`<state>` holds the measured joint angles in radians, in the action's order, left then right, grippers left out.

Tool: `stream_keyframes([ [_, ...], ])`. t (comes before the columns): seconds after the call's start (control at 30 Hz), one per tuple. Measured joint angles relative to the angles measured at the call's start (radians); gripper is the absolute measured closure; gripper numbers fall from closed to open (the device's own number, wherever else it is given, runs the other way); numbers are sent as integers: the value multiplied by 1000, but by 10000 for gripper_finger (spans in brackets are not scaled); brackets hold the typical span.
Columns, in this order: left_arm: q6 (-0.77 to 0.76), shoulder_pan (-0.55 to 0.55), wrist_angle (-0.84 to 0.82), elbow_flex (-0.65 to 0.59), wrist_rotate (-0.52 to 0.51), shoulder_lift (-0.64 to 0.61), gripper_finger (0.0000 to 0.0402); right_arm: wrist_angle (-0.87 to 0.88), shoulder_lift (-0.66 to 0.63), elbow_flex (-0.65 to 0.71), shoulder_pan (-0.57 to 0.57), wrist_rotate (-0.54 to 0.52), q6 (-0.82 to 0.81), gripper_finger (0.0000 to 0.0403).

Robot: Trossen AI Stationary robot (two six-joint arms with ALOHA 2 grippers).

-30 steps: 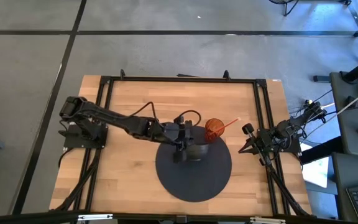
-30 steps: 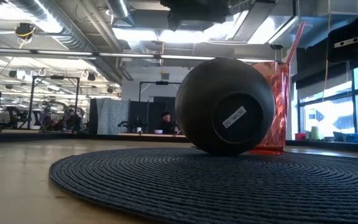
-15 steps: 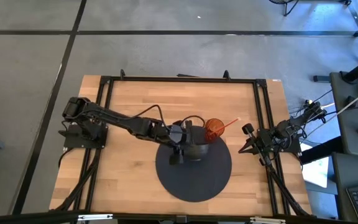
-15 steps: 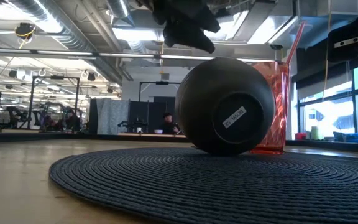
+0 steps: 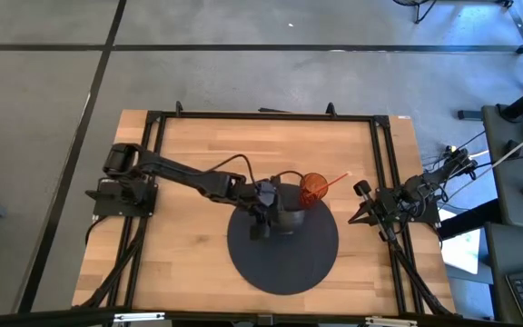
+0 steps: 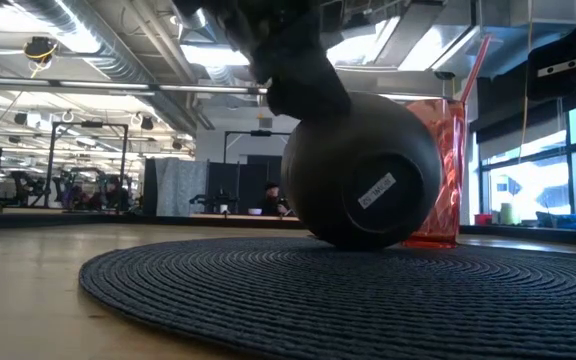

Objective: Pick & Place Utensil
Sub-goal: Adjust the black bowl on the black mat

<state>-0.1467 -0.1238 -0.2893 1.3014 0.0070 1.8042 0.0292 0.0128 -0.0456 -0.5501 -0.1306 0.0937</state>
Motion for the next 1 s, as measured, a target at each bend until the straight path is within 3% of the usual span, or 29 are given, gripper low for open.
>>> stream_keyframes([
  [0.27,24,-27,7,0,-46,22,170,0,0,0,0,0,-3,389],
  [0.83,113,-106,-42,21,-209,21,380,-9,0,0,0,0,-9,389],
  [1.0,121,-122,-178,110,-258,20,394,-9,0,0,0,0,-6,389],
])
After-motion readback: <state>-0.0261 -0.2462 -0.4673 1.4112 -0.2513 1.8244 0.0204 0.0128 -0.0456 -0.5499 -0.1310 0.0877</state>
